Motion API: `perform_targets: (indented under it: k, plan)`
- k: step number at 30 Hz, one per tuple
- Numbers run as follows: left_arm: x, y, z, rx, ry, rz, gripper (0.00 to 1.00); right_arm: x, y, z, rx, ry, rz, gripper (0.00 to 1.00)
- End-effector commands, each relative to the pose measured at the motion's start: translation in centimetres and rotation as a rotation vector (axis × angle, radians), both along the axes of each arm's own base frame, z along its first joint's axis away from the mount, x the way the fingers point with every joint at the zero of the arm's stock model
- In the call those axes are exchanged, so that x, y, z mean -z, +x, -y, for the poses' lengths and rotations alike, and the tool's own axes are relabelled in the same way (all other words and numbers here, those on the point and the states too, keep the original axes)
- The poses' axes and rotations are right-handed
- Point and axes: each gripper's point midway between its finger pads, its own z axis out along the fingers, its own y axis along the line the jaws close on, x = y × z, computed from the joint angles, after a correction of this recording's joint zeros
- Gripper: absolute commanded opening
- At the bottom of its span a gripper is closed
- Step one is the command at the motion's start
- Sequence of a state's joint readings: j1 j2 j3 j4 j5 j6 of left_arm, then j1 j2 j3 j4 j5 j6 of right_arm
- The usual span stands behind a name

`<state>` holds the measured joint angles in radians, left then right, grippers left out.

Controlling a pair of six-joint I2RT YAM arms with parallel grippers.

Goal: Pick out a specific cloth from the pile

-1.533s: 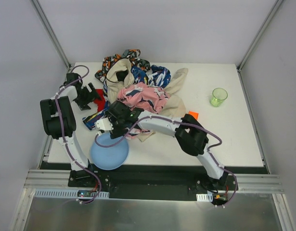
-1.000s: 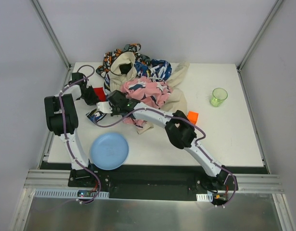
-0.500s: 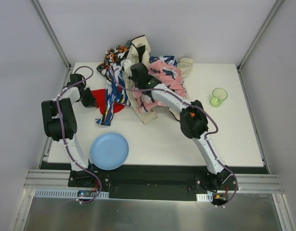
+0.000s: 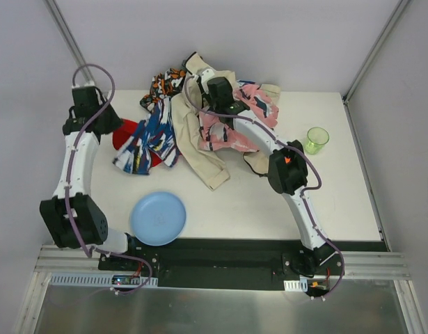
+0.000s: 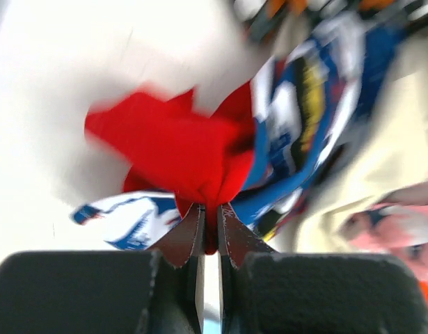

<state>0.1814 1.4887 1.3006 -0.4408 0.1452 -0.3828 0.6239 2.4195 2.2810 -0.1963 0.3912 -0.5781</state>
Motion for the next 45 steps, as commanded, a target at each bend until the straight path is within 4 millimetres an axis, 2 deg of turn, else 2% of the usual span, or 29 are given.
perform_targets:
  k: [1, 4, 6, 7, 8, 9, 15, 16, 19, 22, 27, 30, 34, 35, 37, 39, 45]
  plan:
    - [-16.3, 0.3, 1.4, 0.042, 0.095, 0.401, 0.00, 0.8, -0.6, -1.9, -0.044, 0.067, -0.035, 0.01]
    - [-23.6, 0.1, 4.5, 0.162, 0.156, 0.576, 0.00, 2.0, -1.0, -2.4, -0.058, 0.093, -0.067, 0.01]
    - [-27.8, 0.1, 6.6, 0.235, 0.193, 0.675, 0.00, 2.7, -1.2, -2.8, -0.069, 0.109, -0.090, 0.01]
    - [-29.6, 0.1, 6.9, 0.256, 0.204, 0.718, 0.00, 3.1, -1.3, -2.9, -0.073, 0.116, -0.102, 0.01]
    - [-31.6, -0.1, 8.5, 0.311, 0.193, 0.769, 0.00, 3.2, -1.4, -3.1, -0.078, 0.127, -0.110, 0.01]
    - [-33.7, -0.4, 9.0, 0.329, 0.191, 0.818, 0.00, 3.4, -1.5, -3.3, -0.084, 0.137, -0.119, 0.01]
    - [-42.1, -1.5, 10.9, 0.412, 0.186, 1.038, 0.00, 4.8, -2.4, -4.4, -0.121, 0.175, -0.172, 0.01]
    - [-43.8, -2.2, 11.0, 0.415, 0.195, 1.087, 0.00, 4.9, -2.4, -4.3, -0.123, 0.175, -0.176, 0.01]
    - [-46.0, -3.1, 10.4, 0.385, 0.230, 1.147, 0.00, 5.0, -2.7, -4.5, -0.139, 0.179, -0.187, 0.01]
    - [-47.0, -4.0, 9.1, 0.317, 0.283, 1.173, 0.00, 4.6, -3.2, -4.8, -0.169, 0.186, -0.195, 0.01]
    - [-47.4, -5.4, 5.7, 0.150, 0.398, 1.155, 0.00, 2.9, -4.6, -5.7, -0.244, 0.230, -0.213, 0.13]
    - [-47.2, -5.8, 2.5, -0.011, 0.489, 1.109, 0.00, 1.9, -5.9, -6.3, -0.305, 0.264, -0.236, 0.22]
    - [-46.5, -6.8, -2.6, -0.263, 0.639, 0.999, 0.00, 0.1, -7.7, -6.9, -0.371, 0.318, -0.261, 0.40]
    - [-46.2, -6.8, -3.2, -0.290, 0.659, 0.975, 0.00, -0.9, -8.3, -7.1, -0.397, 0.333, -0.260, 0.43]
    - [-45.4, -6.7, -3.8, -0.308, 0.692, 0.936, 0.00, -2.4, -9.4, -7.4, -0.442, 0.359, -0.264, 0.49]
    - [-44.2, -6.2, -3.7, -0.282, 0.698, 0.903, 0.00, -4.0, -10.5, -7.4, -0.477, 0.382, -0.259, 0.52]
    - [-40.1, -6.1, -1.0, -0.133, 0.587, 0.872, 0.00, -8.7, -12.7, -6.3, -0.514, 0.418, -0.200, 0.56]
